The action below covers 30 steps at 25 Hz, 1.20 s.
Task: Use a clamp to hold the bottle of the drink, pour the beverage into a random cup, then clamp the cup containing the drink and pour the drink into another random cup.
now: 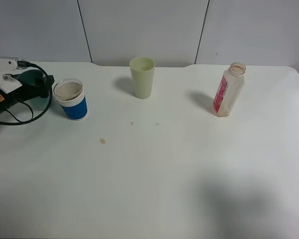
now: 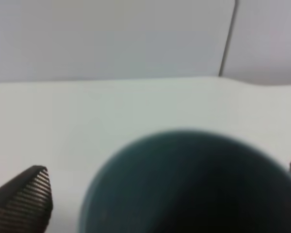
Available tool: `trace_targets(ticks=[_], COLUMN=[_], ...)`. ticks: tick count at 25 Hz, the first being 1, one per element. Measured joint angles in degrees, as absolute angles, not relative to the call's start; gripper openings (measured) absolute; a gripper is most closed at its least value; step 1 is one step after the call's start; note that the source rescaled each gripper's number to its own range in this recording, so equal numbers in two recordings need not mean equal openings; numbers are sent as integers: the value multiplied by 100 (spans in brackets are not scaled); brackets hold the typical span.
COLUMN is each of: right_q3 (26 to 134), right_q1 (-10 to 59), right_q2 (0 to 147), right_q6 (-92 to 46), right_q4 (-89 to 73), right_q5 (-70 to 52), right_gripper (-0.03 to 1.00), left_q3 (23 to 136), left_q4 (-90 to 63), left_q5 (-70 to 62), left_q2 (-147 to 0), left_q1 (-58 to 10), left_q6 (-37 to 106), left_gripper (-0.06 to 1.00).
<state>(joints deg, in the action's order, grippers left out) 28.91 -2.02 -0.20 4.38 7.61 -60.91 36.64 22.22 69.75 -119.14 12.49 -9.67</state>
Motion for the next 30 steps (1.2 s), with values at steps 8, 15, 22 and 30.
trace_targets(ticks=[8,15,22,30], right_q3=[2891,2891,2891,2891], right_q1=[-202,-202,-202,-202], right_q2=[-20,-20,-20,-20], right_q6=[438,438,438,438], right_q4=[761,761,761,761], right_q5=[-6091,-6091,-6091,-6091], right_gripper=[98,98,98,98], left_q3=[3654,3644,3639,3634], left_q4=[2313,2467,2611,2609], left_q5=[6975,6971,6971,6643], left_q2=[-11369,-10586,-9815,-8745], left_q1=[1249,1249,1249,1249], left_q6=[-1132,-1247,-2071,-2214], left_gripper=[90,90,96,98])
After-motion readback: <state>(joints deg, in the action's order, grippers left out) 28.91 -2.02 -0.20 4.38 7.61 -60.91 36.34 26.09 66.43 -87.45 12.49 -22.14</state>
